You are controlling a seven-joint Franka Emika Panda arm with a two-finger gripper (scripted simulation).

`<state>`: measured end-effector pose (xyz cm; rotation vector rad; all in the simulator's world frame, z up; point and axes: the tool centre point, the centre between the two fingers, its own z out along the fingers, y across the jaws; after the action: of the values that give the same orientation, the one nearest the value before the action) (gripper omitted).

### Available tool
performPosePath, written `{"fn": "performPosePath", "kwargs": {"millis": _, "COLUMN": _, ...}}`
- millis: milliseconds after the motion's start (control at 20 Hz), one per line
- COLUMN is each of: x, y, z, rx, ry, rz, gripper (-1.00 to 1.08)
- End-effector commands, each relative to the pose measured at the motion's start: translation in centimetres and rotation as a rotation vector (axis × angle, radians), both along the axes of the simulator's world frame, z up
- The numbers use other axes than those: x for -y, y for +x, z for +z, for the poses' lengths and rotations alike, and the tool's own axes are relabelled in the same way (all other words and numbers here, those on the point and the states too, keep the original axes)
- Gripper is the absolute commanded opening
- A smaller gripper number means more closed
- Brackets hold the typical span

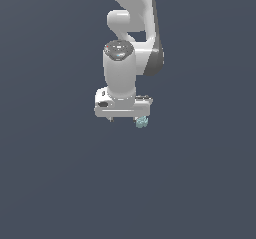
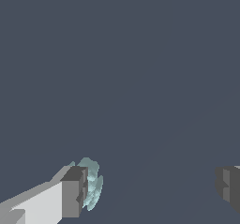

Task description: Pick up the object and move it to a goal position.

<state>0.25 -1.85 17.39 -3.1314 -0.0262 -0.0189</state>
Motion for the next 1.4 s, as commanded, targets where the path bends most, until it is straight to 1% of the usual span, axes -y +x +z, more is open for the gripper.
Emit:
{"fn": "performPosePath", "kwargs": {"millis": 0, "x": -0.4, "y": -0.3, "z": -0.4, "rx": -0.001, "ry": -0.001, "rz": 0.013, "gripper": 1.0}}
{"fn": "performPosePath", "kwargs": {"millis": 200, "x": -1.6, "y": -1.2, "z": -1.6, "rx": -0.003, "ry": -0.004, "rz": 0.052, "gripper": 1.0}}
{"fn": "performPosePath", "kwargs": {"millis": 350, "x": -2.8, "y": -2.3, "z": -2.8, "rx": -0.004, "ry": -0.007, "rz": 0.096, "gripper": 1.0}}
{"fn": "performPosePath", "kwargs": {"millis": 700, "x": -6.4, "y": -6.0, "z": -6.1, "rx": -0.008, "ry": -0.012, "rz": 0.226, "gripper": 1.0}}
{"fn": "performPosePath", "kwargs": {"millis": 950, "x": -8.0, "y": -8.1, "z": -7.6, "rx": -0.009, "ry": -0.012, "rz": 0.291, "gripper": 1.0}}
{"fn": "performPosePath", "kwargs": {"millis": 1150, "x": -8.7, "y": -9.0, "z": -8.2, "rx": -0.01, "ry": -0.012, "rz": 0.318, "gripper": 1.0}}
{"fn": "performPosePath", "kwargs": {"millis": 1350, "x": -8.8, "y": -9.1, "z": -8.3, "rx": -0.011, "ry": -0.012, "rz": 0.321, "gripper": 1.0}}
